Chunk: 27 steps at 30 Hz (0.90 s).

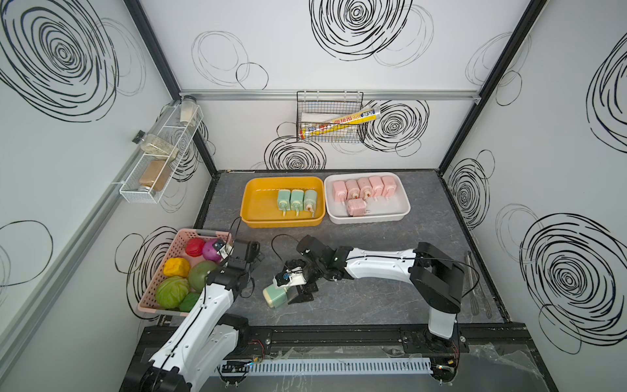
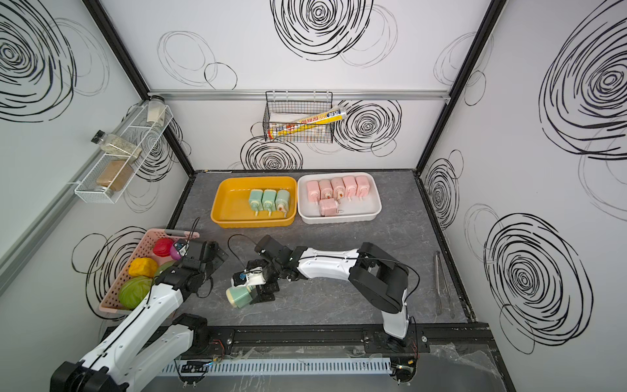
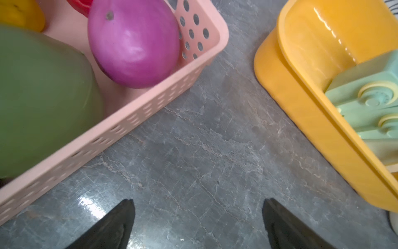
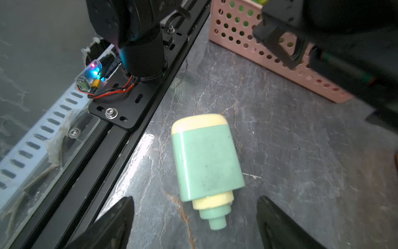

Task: Place the pencil sharpeners by color into the storage box
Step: Pick up the pencil sharpener from the center of the board.

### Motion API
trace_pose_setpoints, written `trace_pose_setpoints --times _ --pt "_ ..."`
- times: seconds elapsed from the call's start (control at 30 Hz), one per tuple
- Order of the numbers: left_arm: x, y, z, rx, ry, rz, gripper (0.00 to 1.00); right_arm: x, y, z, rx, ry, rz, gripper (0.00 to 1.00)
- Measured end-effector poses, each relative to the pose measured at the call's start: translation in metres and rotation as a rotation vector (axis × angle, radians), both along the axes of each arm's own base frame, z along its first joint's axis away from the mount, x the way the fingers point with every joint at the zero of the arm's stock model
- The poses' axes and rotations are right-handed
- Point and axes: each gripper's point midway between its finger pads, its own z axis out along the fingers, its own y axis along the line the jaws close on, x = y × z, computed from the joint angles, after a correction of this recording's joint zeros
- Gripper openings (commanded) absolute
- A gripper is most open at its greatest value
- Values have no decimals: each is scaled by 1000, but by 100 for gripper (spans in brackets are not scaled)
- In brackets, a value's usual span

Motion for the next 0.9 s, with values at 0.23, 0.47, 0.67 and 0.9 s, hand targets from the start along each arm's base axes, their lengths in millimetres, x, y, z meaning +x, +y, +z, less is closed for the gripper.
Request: trace_pose_setpoints --times 0.23,0.47,0.67,0.9 --pt "-2 3 7 -13 -48 28 99 3 18 -22 -57 13 26 85" --pt "-2 4 6 -12 -46 32 99 -1 20 -22 -63 35 40 59" --pt "-2 3 7 -8 -46 28 99 -2 19 -22 -69 58 35 57" --pt "1 -7 7 -6 -58 -20 99 15 -9 -21 -90 80 -103 54"
